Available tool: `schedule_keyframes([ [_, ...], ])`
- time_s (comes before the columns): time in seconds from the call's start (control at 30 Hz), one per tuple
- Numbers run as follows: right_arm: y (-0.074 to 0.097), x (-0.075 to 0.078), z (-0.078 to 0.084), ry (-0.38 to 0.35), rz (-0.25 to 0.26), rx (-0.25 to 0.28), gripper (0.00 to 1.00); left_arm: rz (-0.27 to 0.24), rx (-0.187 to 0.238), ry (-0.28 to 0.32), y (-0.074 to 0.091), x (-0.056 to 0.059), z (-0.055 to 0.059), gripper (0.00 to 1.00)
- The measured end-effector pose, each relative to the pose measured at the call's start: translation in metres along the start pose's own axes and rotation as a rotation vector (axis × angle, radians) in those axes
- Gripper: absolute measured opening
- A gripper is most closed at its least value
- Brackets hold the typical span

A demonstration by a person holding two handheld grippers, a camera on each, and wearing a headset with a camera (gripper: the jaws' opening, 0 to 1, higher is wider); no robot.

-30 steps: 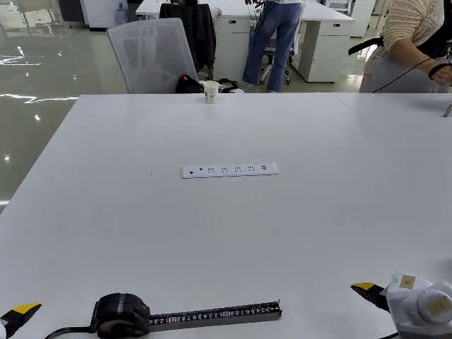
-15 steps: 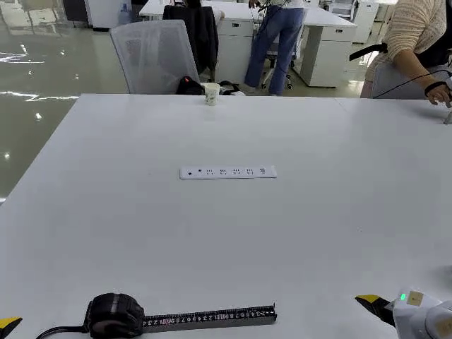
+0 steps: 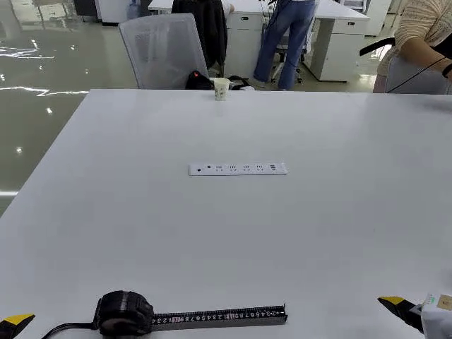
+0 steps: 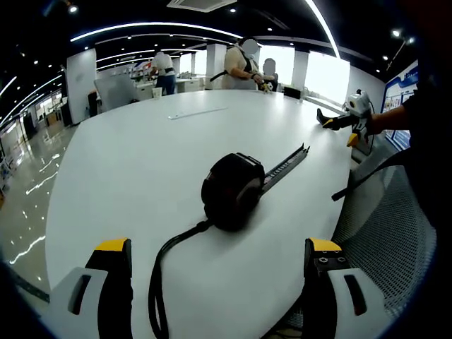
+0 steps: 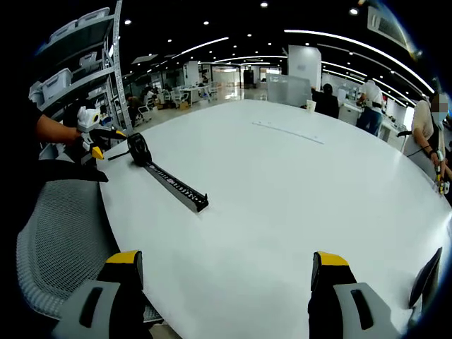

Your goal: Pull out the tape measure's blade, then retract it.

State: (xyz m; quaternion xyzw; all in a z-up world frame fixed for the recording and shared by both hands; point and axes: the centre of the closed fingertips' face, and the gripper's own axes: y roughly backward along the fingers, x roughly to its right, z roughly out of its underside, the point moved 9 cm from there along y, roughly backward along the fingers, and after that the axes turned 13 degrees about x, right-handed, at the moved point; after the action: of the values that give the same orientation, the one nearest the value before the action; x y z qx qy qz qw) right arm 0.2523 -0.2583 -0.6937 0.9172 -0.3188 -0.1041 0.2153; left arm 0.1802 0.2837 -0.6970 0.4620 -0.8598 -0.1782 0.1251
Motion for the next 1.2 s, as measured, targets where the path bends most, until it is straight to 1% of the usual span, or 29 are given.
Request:
schedule_keyframes([
  [0.03,0.001,0.000,0.003,0.002,0.000,-0.002,0.99,0.001,0.003,0.006,0.000,-0.001,0.000,0.99],
  [0.07,0.003,0.000,0.006,-0.012,0.004,-0.014,0.99,0.001,0.001,0.011,0.000,-0.001,0.001,0.99],
  [0.1,0.004,0.000,0.007,-0.019,0.003,-0.013,0.99,0.001,-0.001,0.016,0.001,-0.001,0.002,0.99],
  [0.23,0.011,-0.002,0.009,0.014,0.004,0.004,0.99,0.005,0.007,0.017,0.001,-0.002,0.002,0.99],
  [0.3,0.015,-0.002,0.009,0.035,-0.004,0.018,0.99,0.011,0.011,0.012,0.001,-0.002,0.001,0.99],
  [0.33,0.016,-0.003,0.009,0.032,-0.006,0.017,0.99,0.013,0.013,0.007,0.000,-0.002,0.001,0.99],
  [0.53,0.017,-0.001,0.010,0.029,-0.014,0.007,0.99,0.018,0.016,0.002,-0.002,-0.004,-0.003,0.99],
  [0.67,0.014,0.000,0.010,0.023,-0.018,-0.002,0.99,0.015,0.023,0.000,-0.001,-0.006,-0.006,0.99],
  [0.7,0.012,0.000,0.010,0.018,-0.019,-0.005,0.99,0.015,0.021,0.000,-0.001,-0.006,-0.006,0.99],
  [0.77,0.009,0.000,0.012,0.004,-0.019,-0.031,0.99,0.018,0.006,-0.002,-0.002,-0.006,-0.006,0.99],
  [0.9,0.008,-0.002,0.009,0.003,-0.024,-0.029,0.99,0.017,-0.003,-0.007,-0.003,-0.005,-0.008,0.99],
  [0.97,0.008,-0.002,0.009,-0.002,-0.027,-0.039,0.99,0.014,-0.003,-0.004,-0.004,-0.005,-0.009,0.99],
  [1.03,0.008,-0.001,0.009,0.005,-0.032,-0.042,0.99,-0.019,-0.049,-0.032,-0.004,-0.007,-0.008,0.99],
  [1.1,0.008,-0.001,0.008,0.009,-0.034,-0.049,0.99,-0.021,-0.030,-0.042,-0.007,-0.005,-0.010,0.99],
  [1.2,0.006,0.001,0.006,-0.003,-0.036,-0.042,0.99,-0.027,-0.029,-0.029,-0.009,-0.004,-0.012,0.99],
])
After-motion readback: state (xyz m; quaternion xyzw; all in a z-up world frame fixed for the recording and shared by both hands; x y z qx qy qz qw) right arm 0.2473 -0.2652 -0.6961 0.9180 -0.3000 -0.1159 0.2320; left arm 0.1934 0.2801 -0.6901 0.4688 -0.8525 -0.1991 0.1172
